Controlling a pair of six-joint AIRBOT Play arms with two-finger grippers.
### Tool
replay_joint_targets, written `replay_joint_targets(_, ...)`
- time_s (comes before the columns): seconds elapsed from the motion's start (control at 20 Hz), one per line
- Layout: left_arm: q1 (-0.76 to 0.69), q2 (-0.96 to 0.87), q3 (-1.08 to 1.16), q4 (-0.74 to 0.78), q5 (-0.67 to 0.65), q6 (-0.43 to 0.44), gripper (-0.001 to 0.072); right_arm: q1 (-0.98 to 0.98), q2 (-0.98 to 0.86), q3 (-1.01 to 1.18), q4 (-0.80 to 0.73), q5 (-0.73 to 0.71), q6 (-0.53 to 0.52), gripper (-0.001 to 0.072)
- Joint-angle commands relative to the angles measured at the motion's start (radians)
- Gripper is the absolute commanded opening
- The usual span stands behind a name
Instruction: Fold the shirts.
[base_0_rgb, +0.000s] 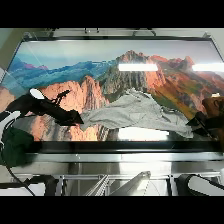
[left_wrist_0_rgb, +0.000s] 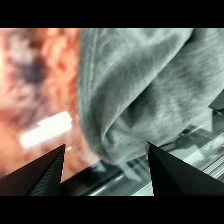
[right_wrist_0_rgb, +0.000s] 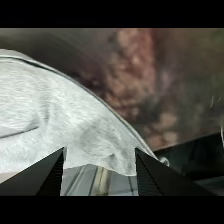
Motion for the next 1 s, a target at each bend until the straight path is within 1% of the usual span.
replay_joint_targets(0.0, 0.005, -0.001, -0.051, -0.131, 0.090, 0.062, 0.0547, 0.018, -0.071, 0.000, -0.004, 0.004, -0.024, 0.0494)
replay_joint_targets(0.25, -0.034, -0.009, -0.053, -0.142, 0.113, 0.063, 0.0546, 0.096, -0.132, 0.000, -0.002, -0.018, -0.050, 0.0492)
replay_joint_targets(0.3, -0.057, -0.025, -0.043, -0.142, 0.114, 0.063, 0.0545, 0.113, -0.138, 0.000, 0.012, -0.018, -0.064, 0.0445)
replay_joint_targets(0.35, -0.084, -0.048, -0.027, -0.142, 0.114, 0.063, 0.0431, 0.129, -0.140, 0.000, 0.040, -0.018, -0.099, 0.0151)
replay_joint_targets(0.4, -0.106, -0.069, -0.005, -0.142, 0.113, 0.063, 0.0107, 0.140, -0.140, 0.000, 0.076, -0.015, -0.124, 0.0026)
replay_joint_targets(0.45, -0.121, -0.085, 0.029, -0.143, 0.099, 0.064, 0.0016, 0.147, -0.138, 0.000, 0.122, 0.004, -0.150, 0.0020)
replay_joint_targets(0.55, -0.127, -0.082, 0.116, -0.180, 0.018, 0.066, 0.0017, 0.148, -0.121, 0.003, 0.243, 0.067, -0.222, 0.0019)
replay_joint_targets(0.65, -0.102, -0.028, 0.196, -0.248, -0.078, 0.069, 0.0017, 0.146, -0.069, 0.019, 0.369, 0.151, -0.278, 0.0019)
replay_joint_targets(0.7, -0.079, 0.016, 0.239, -0.303, -0.141, 0.070, 0.0018, 0.146, -0.026, 0.037, 0.469, 0.217, -0.312, 0.0019)
replay_joint_targets(0.8, -0.020, 0.111, 0.324, -0.478, -0.283, 0.073, 0.0019, 0.146, 0.076, 0.085, 0.757, 0.360, -0.380, 0.0019)
replay_joint_targets(0.85, 0.013, 0.153, 0.367, -0.591, -0.347, 0.073, 0.0019, 0.146, 0.142, 0.113, 0.935, 0.406, -0.404, 0.0019)
replay_joint_targets(0.9, 0.051, 0.198, 0.412, -0.724, -0.398, 0.072, 0.0018, 0.146, 0.209, 0.148, 1.098, 0.414, -0.426, 0.0019)
replay_joint_targets(0.95, 0.090, 0.239, 0.455, -0.857, -0.432, 0.072, 0.0019, 0.143, 0.265, 0.188, 1.211, 0.398, -0.430, 0.0019)
